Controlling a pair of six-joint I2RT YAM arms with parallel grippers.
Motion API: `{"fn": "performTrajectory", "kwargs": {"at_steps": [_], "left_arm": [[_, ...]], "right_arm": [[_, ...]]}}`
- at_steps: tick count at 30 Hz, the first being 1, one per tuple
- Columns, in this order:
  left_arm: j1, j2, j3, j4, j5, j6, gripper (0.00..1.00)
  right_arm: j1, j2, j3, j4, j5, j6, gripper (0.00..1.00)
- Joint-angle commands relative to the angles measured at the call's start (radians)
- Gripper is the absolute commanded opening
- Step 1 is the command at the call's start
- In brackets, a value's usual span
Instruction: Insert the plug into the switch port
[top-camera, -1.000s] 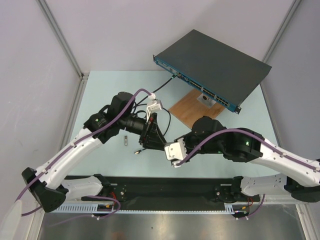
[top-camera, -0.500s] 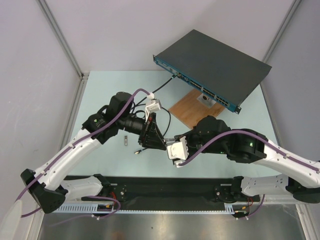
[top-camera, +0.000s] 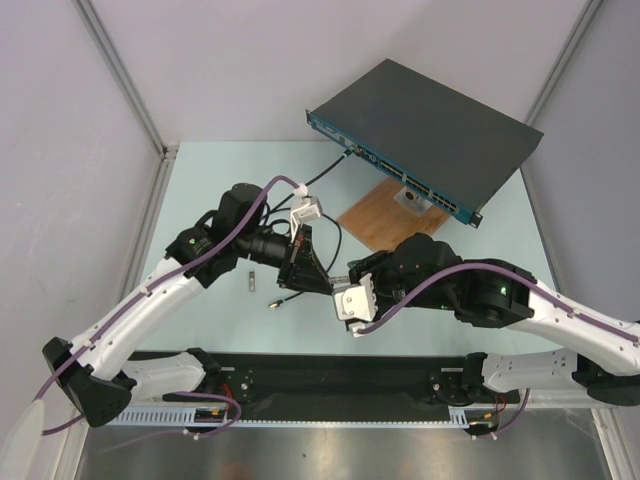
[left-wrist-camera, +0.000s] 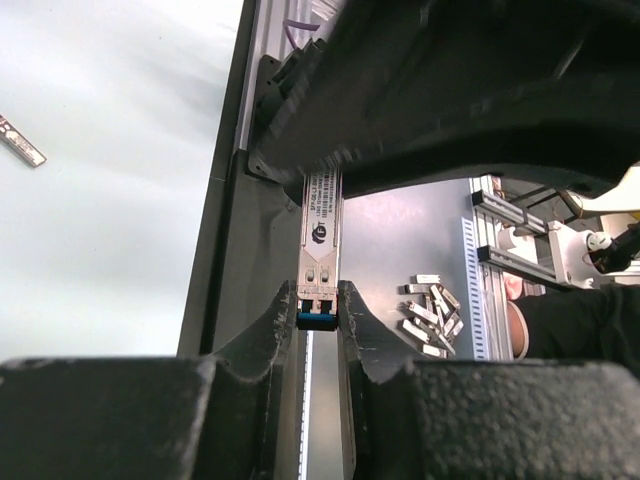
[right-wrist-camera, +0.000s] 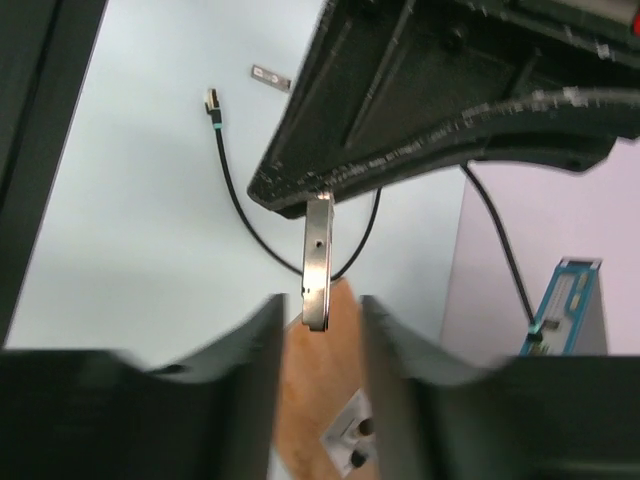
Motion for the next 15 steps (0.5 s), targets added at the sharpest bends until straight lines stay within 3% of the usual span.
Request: {"fn": "performTrajectory", "kwargs": {"at_steps": [1,3,7,11,15], "left_arm": [[0.003,-0.022,0.005,0.038,0.006,0.009,0.0],[0.008,-0.023,0.012,0.022,-0.029,0.037,0.0],[0.016,-0.019,0.057,-0.001,-0.192,0.091,0.0],[0.014,-0.011,0.102,0.021,-0.391,0.157,0.0],[0.014,-0.008,0.136,0.075,-0.546,0.216,0.0]], "right_arm": [[0.006,-0.008,0.01,0.037,0.066,0.027,0.49],[-0.003,-0.011,0.019,0.023,0.098,0.064,0.67],[-0.069,-0.032,0.035,0.01,0.102,0.154,0.91],[-0.208,-0.014,0.1,-0.021,0.03,0.326,1.0],[-0.423,0.018,0.174,-0.058,-0.172,0.502,1.0]]}}
